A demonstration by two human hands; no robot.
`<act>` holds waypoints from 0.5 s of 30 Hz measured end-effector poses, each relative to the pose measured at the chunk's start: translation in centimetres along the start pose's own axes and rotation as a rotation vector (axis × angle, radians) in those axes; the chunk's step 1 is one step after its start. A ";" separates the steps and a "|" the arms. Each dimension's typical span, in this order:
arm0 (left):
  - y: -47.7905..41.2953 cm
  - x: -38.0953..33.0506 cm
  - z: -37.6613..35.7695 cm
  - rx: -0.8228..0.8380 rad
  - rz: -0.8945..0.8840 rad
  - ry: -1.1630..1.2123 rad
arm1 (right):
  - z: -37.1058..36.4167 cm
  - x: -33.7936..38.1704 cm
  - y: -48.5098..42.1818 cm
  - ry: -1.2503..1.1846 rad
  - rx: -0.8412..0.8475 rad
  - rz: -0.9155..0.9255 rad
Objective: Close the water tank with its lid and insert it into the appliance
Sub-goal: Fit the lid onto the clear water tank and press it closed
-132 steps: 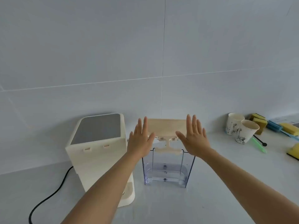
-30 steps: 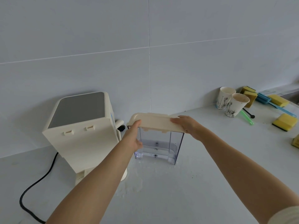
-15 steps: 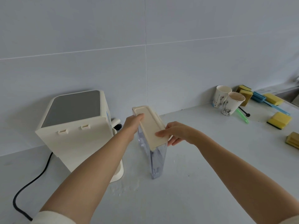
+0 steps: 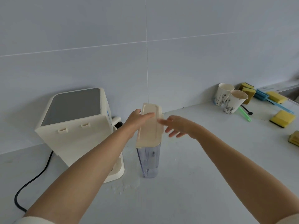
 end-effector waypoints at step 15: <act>4.5 2.2 -2.8 -0.172 -0.063 -0.383 | -0.5 4.1 -5.9 0.302 -0.017 0.244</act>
Point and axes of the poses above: each hand's wrist, its own y-axis away from the middle knuckle, its own z-axis out of the back of the hand, x = y × z, the point moved 2 cm from there along -y, towards the middle knuckle, and after that the axes turned 6 degrees about z, right-handed, at the moved point
